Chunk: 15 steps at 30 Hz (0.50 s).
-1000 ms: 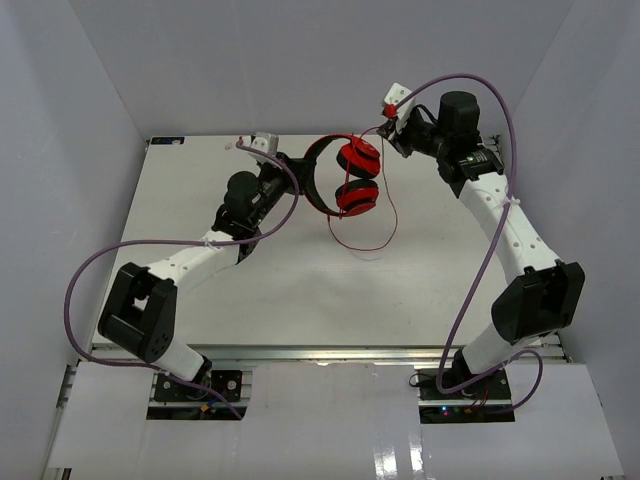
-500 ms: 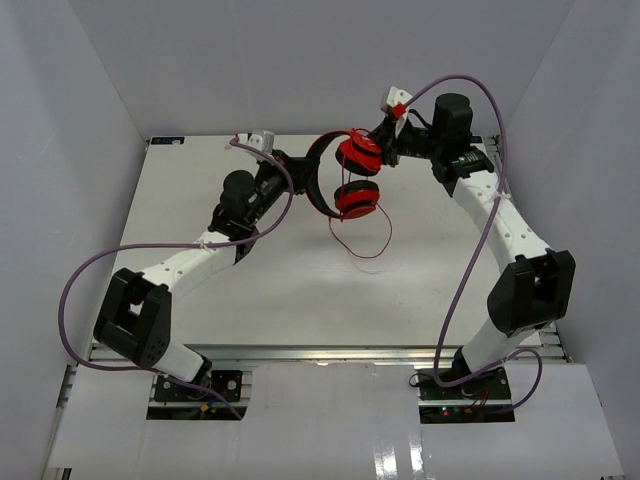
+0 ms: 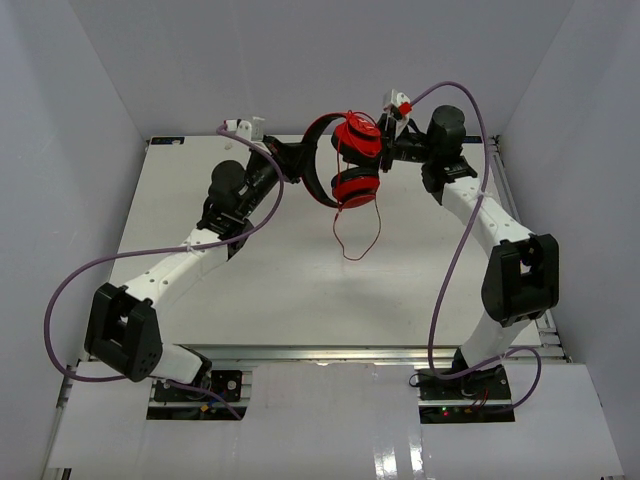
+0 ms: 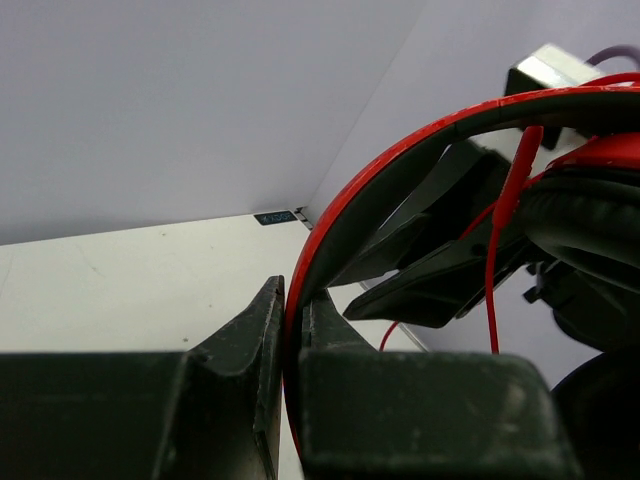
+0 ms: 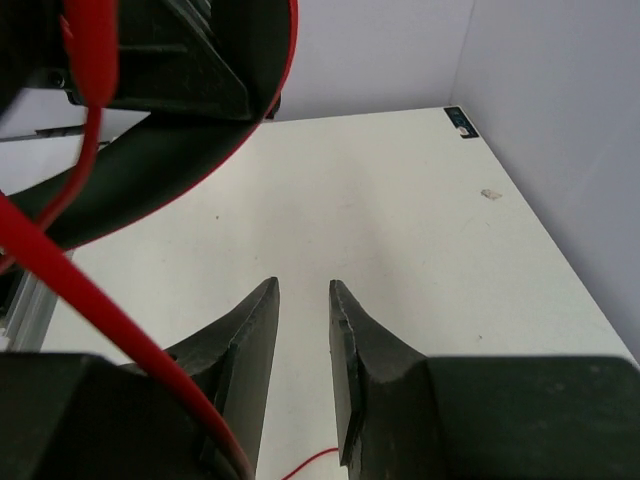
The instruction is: Wrap the headphones
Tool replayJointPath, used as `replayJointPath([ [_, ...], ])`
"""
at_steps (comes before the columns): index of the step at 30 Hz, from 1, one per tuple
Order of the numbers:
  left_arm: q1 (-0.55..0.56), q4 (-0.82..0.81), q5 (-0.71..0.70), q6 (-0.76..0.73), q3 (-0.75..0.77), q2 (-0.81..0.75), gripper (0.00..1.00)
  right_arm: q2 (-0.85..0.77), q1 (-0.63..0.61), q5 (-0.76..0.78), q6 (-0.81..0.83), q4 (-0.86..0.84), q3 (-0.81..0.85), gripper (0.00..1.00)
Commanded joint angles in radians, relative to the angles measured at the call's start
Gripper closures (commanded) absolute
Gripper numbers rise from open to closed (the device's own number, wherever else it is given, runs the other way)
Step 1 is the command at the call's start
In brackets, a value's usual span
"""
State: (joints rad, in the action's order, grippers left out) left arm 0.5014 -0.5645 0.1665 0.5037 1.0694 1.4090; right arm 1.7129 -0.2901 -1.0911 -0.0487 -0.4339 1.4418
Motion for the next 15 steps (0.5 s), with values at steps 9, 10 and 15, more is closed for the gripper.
replayJointPath([
  [9,0.002,0.072,-0.064,0.043,0.142,-0.079,1.00,0.146,-0.025,-0.107,-0.659,-0.819,-0.141,0.67],
  [10,0.002,0.083,-0.087,0.046,0.157,-0.078,1.00,0.148,-0.034,-0.104,-0.682,-0.850,-0.162,0.67],
  [15,0.002,0.127,-0.236,0.043,0.222,-0.072,1.00,0.132,-0.068,-0.069,-0.732,-0.936,-0.286,0.69],
])
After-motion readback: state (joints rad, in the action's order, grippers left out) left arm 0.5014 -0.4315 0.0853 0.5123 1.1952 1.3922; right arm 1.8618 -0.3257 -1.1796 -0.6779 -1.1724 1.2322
